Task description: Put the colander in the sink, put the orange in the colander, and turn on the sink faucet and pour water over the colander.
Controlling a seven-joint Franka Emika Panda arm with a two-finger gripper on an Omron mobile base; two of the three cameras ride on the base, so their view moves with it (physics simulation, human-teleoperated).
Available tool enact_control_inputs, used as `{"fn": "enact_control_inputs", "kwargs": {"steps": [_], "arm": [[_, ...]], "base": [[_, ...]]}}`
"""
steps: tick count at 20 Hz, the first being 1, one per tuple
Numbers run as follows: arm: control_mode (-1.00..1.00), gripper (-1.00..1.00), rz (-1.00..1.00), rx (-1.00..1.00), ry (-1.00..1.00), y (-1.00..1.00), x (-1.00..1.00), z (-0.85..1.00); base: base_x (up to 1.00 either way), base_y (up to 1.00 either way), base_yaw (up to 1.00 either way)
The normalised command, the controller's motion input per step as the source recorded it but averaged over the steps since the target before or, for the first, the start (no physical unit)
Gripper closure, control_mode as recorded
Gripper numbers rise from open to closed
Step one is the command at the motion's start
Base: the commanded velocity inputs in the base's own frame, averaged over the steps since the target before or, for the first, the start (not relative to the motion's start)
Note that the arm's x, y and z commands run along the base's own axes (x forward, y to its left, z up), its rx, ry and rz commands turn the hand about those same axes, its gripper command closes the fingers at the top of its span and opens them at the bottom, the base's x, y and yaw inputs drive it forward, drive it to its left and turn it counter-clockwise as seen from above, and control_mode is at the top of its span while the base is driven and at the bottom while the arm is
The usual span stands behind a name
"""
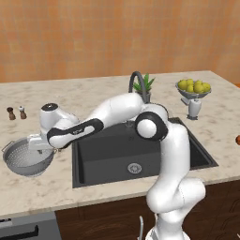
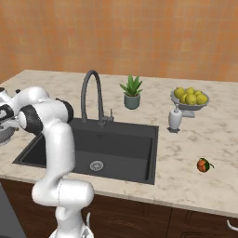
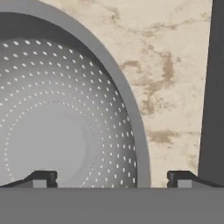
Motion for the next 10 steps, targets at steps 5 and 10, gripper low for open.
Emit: {"fn": "enact_control_inputs", "kwargs": {"steps": [5,10], "arm": [[-1.0,1.0,0.0,-0.06,0.0,0.23,0.01,-0.49],[-1.0,1.0,-0.01,0.0,-0.04,0.02,-0.04,-0.37]], "base": [[0.0,0.0,0.0],[0.0,0.0,0.0]]}}
